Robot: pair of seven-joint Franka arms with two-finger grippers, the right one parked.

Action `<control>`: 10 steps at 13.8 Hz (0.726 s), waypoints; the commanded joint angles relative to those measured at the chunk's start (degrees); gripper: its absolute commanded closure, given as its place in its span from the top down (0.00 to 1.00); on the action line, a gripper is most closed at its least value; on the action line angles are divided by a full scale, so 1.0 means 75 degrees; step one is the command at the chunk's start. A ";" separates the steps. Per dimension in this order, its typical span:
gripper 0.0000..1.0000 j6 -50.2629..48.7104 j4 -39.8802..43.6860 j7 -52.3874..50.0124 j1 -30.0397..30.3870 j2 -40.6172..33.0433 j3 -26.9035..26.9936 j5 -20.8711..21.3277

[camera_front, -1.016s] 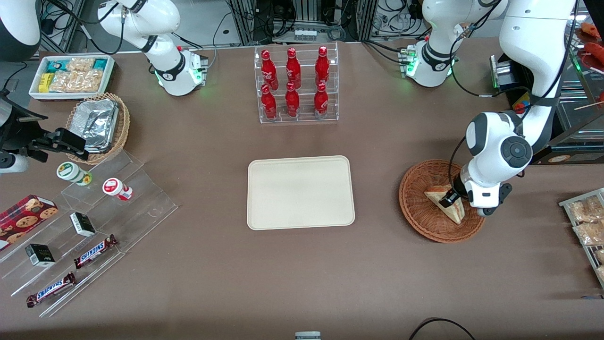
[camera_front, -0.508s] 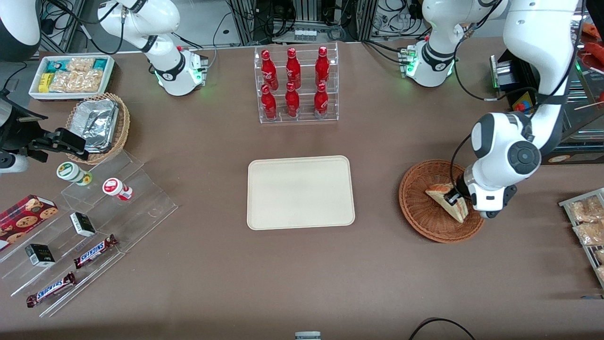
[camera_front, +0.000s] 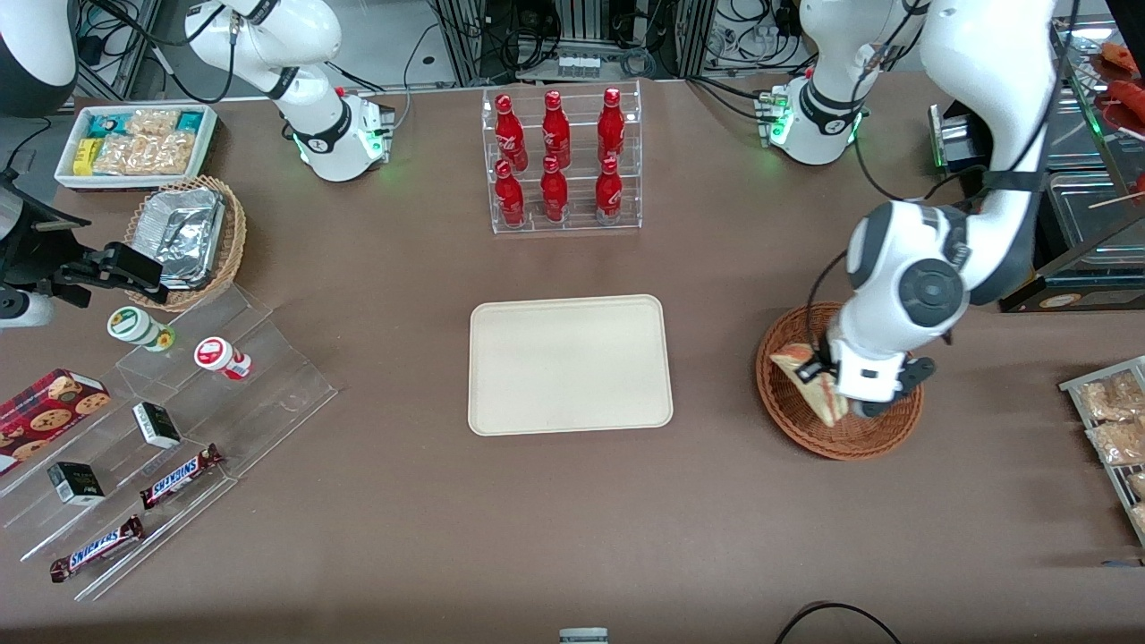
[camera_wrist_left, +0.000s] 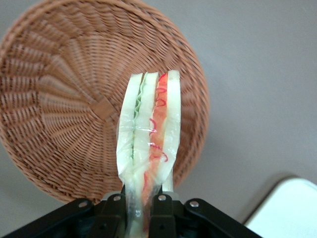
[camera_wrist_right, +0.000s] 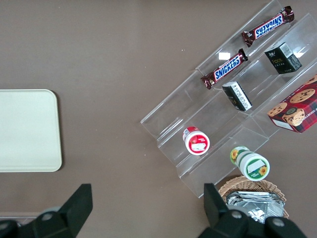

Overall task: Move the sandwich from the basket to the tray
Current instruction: 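Lift the sandwich out of the basket with the left gripper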

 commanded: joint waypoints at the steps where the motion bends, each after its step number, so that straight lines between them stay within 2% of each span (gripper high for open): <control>1: 0.00 -0.0479 0.0539 0.0482 -0.0531 0.0243 0.0056 0.0148; 10: 0.00 -0.1088 0.3386 0.0449 -0.2828 0.2715 0.0056 0.0020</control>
